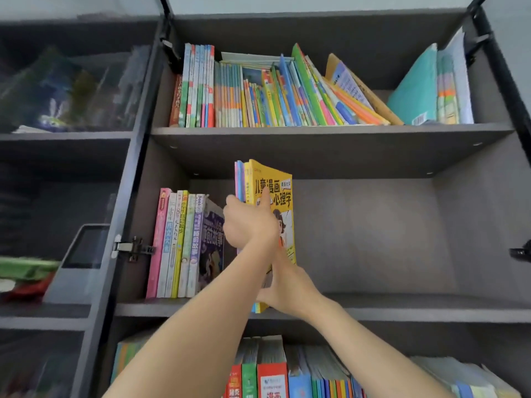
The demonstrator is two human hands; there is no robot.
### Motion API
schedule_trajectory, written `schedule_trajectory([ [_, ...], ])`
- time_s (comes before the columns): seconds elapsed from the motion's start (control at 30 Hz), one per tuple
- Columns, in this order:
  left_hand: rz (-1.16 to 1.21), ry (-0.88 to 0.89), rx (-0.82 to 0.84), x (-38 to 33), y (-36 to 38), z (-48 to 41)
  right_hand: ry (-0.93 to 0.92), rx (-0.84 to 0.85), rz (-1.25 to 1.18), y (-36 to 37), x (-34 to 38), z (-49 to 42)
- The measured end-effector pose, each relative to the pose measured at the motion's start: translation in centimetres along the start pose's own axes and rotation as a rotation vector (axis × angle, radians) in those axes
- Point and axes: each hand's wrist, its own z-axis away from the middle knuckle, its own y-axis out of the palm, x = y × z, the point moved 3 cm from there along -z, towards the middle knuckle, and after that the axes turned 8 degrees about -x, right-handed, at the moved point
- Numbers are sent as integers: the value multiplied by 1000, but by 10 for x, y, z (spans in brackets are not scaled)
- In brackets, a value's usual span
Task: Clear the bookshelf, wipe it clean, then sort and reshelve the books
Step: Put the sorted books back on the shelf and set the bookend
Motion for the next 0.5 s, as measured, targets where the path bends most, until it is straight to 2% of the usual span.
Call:
schedule_trajectory([
  [0.23,-208,187,211,14,26,5,111,75,-274,10,-35,-9],
  [0.4,60,184,619,49,12,3,106,76,-428,9,-43,-9],
  [0.5,184,197,741,64,1,3,92,73,-471,8,-47,-8],
])
